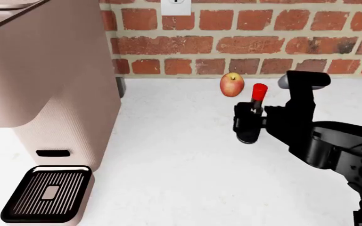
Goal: Pick the condiment bottle from the counter and place it in the cabinet.
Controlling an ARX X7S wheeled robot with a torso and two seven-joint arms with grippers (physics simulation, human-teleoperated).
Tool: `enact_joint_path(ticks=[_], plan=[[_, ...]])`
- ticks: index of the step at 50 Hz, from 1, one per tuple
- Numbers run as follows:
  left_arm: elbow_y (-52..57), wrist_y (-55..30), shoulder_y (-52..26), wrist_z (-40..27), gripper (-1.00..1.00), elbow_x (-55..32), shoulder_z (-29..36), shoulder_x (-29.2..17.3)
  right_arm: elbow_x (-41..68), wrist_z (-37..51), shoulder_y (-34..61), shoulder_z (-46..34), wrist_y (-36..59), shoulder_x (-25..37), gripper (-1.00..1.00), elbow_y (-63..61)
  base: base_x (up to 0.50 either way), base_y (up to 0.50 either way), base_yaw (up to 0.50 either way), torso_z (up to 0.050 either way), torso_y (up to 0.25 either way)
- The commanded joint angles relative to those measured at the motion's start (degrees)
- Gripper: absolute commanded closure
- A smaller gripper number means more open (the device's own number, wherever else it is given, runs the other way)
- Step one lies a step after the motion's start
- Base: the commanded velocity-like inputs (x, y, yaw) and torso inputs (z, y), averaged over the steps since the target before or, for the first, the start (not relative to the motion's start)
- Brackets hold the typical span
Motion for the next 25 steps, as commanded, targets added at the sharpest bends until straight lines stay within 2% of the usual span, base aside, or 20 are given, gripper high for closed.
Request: enact_joint_path(ticks=[1,3,4,16,25], plan=[[-0.38,0.52,0.31,0.46,-1.0,0.71,0.49,-0.59,-2.68,-2.57,1.12,-2.24,-2.05,-0.75,-1.0,2.37,0.0,0.0,0.0,0.013,0.016],[-0.39,0.56,0.36,0.47,-1.0,0.75,0.52,-0.63,-3.51,-3.28,1.43,-2.82,-2.71,-0.84,-1.0,2.99,0.0,0.0,0.0,0.013,0.018],[-0.41,0.61,0.43,0.49,-1.0,0.81,0.54,-0.69,-3.86,-3.57,1.54,-3.04,-3.0,-0.86,1.0,3.25,0.0,0.0,0.0,0.013,0.016],[-0.16,0.41,0.1,-0.18,-1.0,-0.06,0.33,-0.92,-5.0,-4.35,1.9,-3.79,-4.25,-0.59,1.0,3.02,0.0,0.0,0.0,0.013,0.015],[-0.04,0.39,-0.25,-0.74,-1.0,-0.96,0.19,-0.65,2.62,1.53,2.88,1.43,0.42,0.9,1.0,-4.42,0.0,0.0,0.0,0.013,0.015]])
